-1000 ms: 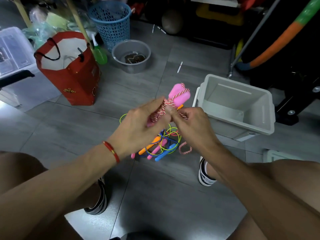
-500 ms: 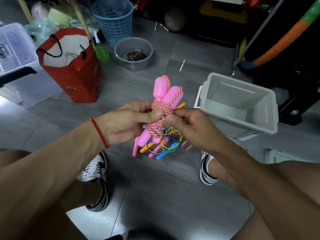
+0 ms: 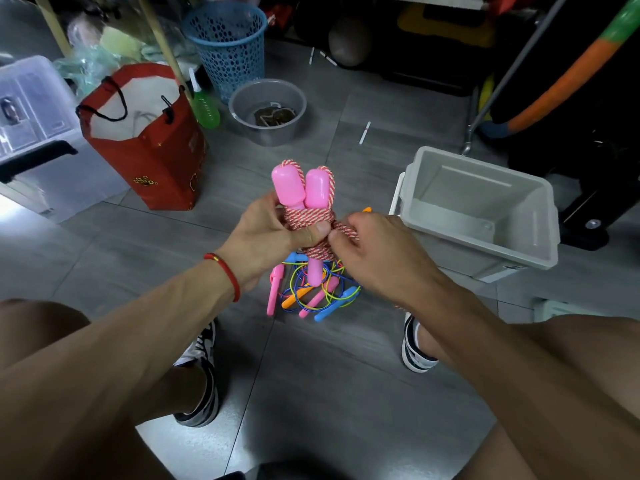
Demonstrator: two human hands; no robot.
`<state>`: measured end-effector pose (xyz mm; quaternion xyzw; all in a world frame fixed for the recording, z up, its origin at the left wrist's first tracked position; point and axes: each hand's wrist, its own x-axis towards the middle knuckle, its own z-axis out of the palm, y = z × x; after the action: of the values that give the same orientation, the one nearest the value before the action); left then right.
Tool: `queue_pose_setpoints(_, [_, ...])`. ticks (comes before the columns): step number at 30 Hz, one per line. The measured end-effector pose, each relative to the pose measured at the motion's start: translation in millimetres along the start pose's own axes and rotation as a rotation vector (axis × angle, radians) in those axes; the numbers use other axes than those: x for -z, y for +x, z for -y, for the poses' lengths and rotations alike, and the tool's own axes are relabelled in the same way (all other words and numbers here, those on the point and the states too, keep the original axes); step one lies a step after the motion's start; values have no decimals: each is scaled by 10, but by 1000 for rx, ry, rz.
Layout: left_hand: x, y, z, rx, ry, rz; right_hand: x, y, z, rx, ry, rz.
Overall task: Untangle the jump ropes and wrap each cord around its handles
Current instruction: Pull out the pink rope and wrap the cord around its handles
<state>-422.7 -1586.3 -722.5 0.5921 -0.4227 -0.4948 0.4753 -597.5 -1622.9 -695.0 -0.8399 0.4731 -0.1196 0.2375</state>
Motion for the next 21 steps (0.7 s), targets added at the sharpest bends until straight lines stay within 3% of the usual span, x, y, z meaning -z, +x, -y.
queue_pose_setpoints(5, [-61, -44, -25, 52, -135, -66, -18, 39, 18, -1, -59, -38])
queue_pose_setpoints(10, [73, -34, -115, 87, -214, 170, 61, 109, -92, -48, 165, -93])
queue_pose_setpoints(18, [292, -77, -110, 134, -374, 571, 322, 18, -248, 18, 814, 401])
queue_pose_setpoints(21, [282, -125, -132, 159, -383, 741, 247, 0, -262, 85, 761, 472])
